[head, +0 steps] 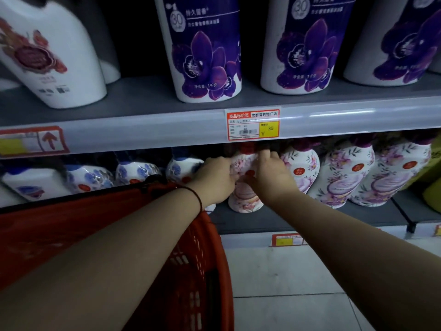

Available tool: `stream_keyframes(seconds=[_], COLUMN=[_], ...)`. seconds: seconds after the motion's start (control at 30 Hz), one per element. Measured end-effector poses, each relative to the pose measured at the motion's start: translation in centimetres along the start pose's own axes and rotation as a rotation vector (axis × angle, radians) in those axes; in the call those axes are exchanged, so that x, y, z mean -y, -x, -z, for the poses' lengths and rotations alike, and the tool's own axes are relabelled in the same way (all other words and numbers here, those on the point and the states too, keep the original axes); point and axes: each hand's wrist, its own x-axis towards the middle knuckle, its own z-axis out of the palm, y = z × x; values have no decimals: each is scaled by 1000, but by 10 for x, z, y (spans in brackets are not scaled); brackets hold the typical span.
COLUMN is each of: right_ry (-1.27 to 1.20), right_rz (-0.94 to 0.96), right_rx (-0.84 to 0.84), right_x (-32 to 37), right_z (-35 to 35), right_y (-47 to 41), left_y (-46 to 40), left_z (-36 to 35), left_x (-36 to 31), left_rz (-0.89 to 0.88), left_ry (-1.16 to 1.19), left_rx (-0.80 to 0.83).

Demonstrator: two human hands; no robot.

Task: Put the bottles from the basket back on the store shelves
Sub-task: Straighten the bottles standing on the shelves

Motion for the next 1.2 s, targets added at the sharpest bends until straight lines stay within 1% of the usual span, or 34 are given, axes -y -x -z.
stream_keyframes(seconds=[0.07, 0.2, 0.3, 0.33, 0.4, 0.47, 0.53, 0.6, 0.7, 0.77, 0.83, 0.97, 1.03, 1.2], right_ry=[14, -20, -67, -60, 9, 12, 9, 18, -11, -2, 26, -8, -52, -136], right_rz=[-7, -24, -54, -56, -26, 49, 181, 275, 289, 269, 243, 166, 140, 136], right_rx=[-18, -58, -77, -128, -289, -394, -347, -220, -35, 29, 81, 144, 149, 130], right_x=[1, 2, 1, 2, 4, 13, 26, 40, 61, 74, 83, 92, 93, 87], right_z=[-4, -12, -13, -14, -15, -14, -13, -14, -22, -30, -37, -48, -50, -51], right_y=[1, 0, 2, 5, 13, 23, 31, 34, 30, 24, 17, 3, -2, -8], left_y=[-1, 5, 14, 18, 28, 39, 47, 54, 60, 62, 59, 47, 40, 30], left_z=[-2, -3, -3, 0, 6, 14, 21, 29, 41, 46, 49, 52, 48, 39], left_x=[1, 3, 6, 7, 10, 13, 18, 28, 43, 52, 61, 75, 78, 92], left_rz=[4, 58, 62, 71, 88, 90, 99, 137, 202, 252, 262, 207, 201, 202], left_ry=[-47, -206, -255, -276, -338, -421, -502, -541, -497, -422, -361, -308, -266, 13], left_rx=[-14, 38, 51, 45, 9, -38, -57, -67, -109, -134, -136, -63, -70, -275])
